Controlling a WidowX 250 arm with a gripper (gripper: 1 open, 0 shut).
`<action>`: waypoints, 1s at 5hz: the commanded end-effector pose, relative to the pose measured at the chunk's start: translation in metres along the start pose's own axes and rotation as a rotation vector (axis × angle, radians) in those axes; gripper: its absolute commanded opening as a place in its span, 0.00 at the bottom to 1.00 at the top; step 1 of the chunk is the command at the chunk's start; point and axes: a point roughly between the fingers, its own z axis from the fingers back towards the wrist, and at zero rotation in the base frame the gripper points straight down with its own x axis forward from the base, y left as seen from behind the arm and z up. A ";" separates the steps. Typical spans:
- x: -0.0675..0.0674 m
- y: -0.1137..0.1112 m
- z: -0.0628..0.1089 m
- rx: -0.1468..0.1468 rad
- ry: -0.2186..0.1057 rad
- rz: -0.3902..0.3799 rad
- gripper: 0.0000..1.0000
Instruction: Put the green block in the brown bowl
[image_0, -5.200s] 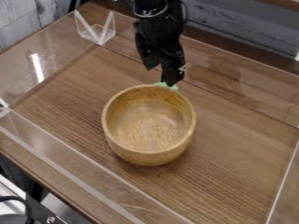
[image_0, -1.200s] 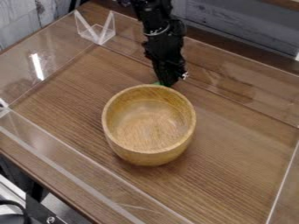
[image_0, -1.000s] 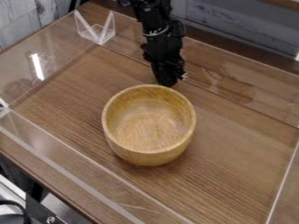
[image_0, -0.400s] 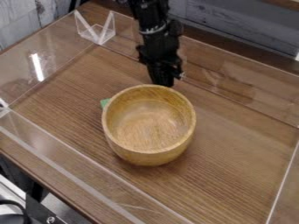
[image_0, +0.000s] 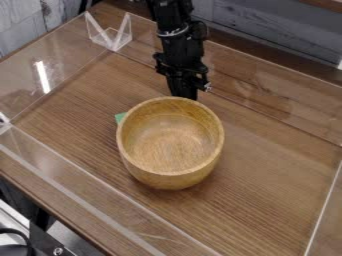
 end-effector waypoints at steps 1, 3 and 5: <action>0.003 -0.004 0.032 0.028 -0.058 -0.002 0.00; -0.006 -0.012 0.037 0.000 -0.020 0.014 0.00; -0.009 -0.016 0.042 -0.010 -0.013 0.004 0.00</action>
